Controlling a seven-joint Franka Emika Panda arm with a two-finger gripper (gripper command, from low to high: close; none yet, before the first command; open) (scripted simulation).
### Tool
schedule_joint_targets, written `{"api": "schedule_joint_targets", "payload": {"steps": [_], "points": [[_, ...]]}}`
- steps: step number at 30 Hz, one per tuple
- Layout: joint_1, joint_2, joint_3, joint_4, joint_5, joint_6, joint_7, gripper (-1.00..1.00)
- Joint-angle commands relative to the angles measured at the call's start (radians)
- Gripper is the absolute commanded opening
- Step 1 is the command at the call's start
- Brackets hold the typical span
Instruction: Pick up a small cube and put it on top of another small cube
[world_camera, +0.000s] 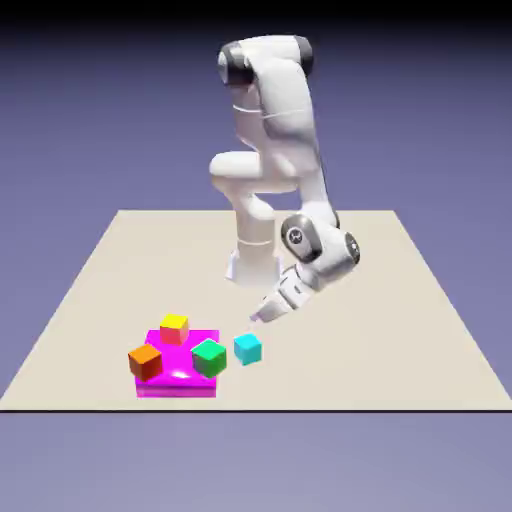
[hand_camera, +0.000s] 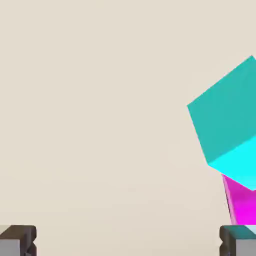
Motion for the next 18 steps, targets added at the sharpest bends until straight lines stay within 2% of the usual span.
{"api": "schedule_joint_targets", "payload": {"steps": [1, 15, 18], "points": [[-0.008, 0.032, 0.02, 0.005, -0.044, -0.042, 0.001, 0.0], [-0.127, 0.479, 0.295, 0.072, -0.652, -0.635, 0.022, 0.0], [-0.189, 0.483, 0.315, 0.056, -0.778, -0.646, 0.111, 0.0]]}}
